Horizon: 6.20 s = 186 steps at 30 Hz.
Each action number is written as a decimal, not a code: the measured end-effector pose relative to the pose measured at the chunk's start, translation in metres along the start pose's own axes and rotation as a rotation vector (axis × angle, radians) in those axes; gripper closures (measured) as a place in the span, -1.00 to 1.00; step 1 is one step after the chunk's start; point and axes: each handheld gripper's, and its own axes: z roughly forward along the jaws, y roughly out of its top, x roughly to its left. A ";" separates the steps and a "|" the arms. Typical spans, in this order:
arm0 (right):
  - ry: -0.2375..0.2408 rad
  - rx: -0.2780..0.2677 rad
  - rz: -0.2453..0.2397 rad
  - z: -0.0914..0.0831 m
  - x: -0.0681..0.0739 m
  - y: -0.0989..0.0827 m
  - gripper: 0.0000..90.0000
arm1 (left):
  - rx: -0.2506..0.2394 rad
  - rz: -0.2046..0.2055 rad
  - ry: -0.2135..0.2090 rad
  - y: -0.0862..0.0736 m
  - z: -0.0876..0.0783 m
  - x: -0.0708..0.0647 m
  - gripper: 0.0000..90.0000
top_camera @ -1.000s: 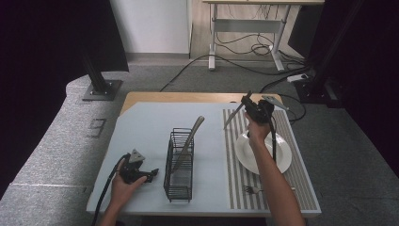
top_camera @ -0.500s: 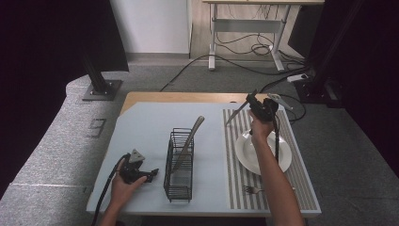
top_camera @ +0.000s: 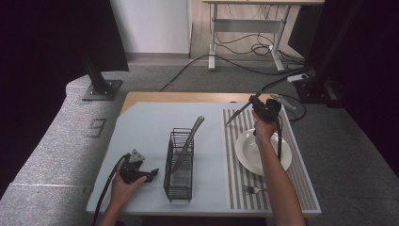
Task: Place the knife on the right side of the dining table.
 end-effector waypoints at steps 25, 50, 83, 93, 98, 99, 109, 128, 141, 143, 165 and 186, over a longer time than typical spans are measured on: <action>-0.027 0.031 0.056 0.003 -0.024 -0.006 0.72 | 0.000 0.000 0.000 0.000 0.000 0.000 -0.69; -0.108 0.053 0.213 -0.001 -0.065 -0.018 0.67 | 0.000 0.000 0.000 0.000 0.000 0.000 -0.69; -0.218 0.107 0.302 -0.004 -0.082 -0.034 0.55 | 0.000 0.000 0.000 0.000 0.000 0.000 -0.69; -0.239 0.127 0.323 -0.004 -0.085 -0.036 0.53 | 0.000 0.001 0.001 0.000 0.000 0.000 -0.69; -0.248 0.137 0.333 -0.004 -0.087 -0.036 0.52 | 0.000 0.000 0.000 0.000 0.000 0.000 -0.69; -0.250 0.139 0.333 -0.004 -0.087 -0.036 0.51 | 0.000 0.000 0.000 0.000 0.000 0.000 -0.69; -0.282 0.159 0.321 -0.006 -0.087 -0.034 0.48 | 0.000 0.001 0.000 0.000 0.000 0.000 -0.69; -0.341 0.234 0.360 -0.006 -0.090 -0.029 0.43 | 0.000 0.000 0.000 0.000 0.000 0.000 -0.69; -0.362 0.267 0.356 -0.005 -0.090 -0.027 0.40 | 0.000 0.000 0.000 0.000 0.000 0.000 -0.69; -0.370 0.272 0.352 -0.005 -0.090 -0.027 0.38 | 0.000 0.000 0.000 0.000 0.000 0.000 -0.69; -0.410 0.332 0.385 -0.006 -0.092 -0.025 0.33 | 0.001 0.001 0.000 0.000 0.000 0.000 -0.69; -0.430 0.317 0.294 -0.014 -0.095 -0.016 0.24 | 0.001 0.001 0.001 0.000 0.000 0.000 -0.69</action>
